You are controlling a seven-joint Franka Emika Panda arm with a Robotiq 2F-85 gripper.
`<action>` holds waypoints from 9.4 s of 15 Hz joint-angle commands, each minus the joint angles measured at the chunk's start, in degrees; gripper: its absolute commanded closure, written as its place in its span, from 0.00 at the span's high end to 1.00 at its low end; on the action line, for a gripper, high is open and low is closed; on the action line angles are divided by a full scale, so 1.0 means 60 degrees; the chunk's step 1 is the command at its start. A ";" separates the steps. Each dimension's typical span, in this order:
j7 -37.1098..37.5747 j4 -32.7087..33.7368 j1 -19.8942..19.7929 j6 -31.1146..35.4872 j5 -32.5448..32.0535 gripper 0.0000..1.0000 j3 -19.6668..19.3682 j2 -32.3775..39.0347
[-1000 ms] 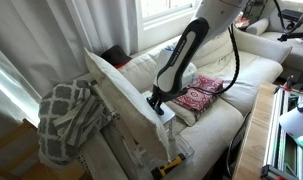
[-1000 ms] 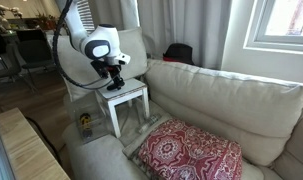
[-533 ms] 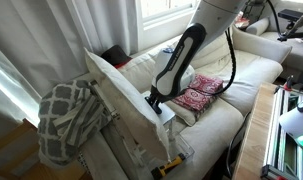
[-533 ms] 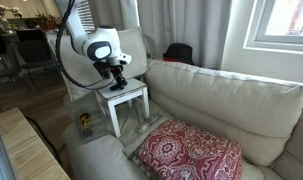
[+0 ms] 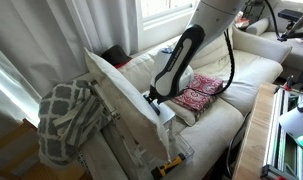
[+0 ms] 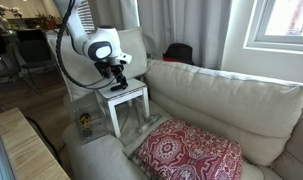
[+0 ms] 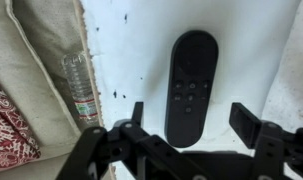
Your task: Put the black remote on the chair, then cover it with a pillow
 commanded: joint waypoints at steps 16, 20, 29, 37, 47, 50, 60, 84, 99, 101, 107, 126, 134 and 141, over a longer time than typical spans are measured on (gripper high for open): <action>-0.2123 -0.0480 -0.2999 -0.0632 0.0267 1.00 0.2363 -0.2287; -0.2456 -0.0120 -0.3926 -0.0983 0.1046 1.00 0.3410 -0.3072; -0.2895 0.0530 -0.3130 -0.3758 0.2245 1.00 0.3147 -0.4779; -0.2486 0.0683 -0.1464 -0.4088 0.1926 1.00 0.2450 -0.4740; -0.1666 0.0595 -0.0264 -0.3672 0.0923 0.67 0.1754 -0.4539; -0.1500 0.0604 -0.0075 -0.3161 0.0581 0.67 0.1645 -0.4401; -0.1005 0.0534 0.0302 -0.2456 -0.0276 0.23 0.1353 -0.4215; -0.0304 -0.0859 -0.0520 -0.4188 -0.1894 0.01 -0.0366 -0.4273; -0.0439 -0.0791 -0.0526 -0.4122 -0.1863 0.65 -0.0154 -0.3691; -0.0371 -0.0793 -0.0500 -0.4237 -0.1989 0.81 -0.0240 -0.3658; 0.0047 -0.0768 -0.0266 -0.4808 -0.2884 1.00 -0.0813 -0.3396; 0.0023 -0.0646 -0.0695 -0.5831 -0.3878 1.00 -0.1326 -0.3462; -0.0572 -0.0336 -0.1750 -0.6785 -0.1885 1.00 -0.0819 -0.4566; -0.1491 0.0114 -0.2163 -0.8593 0.0536 1.00 -0.0585 -0.6235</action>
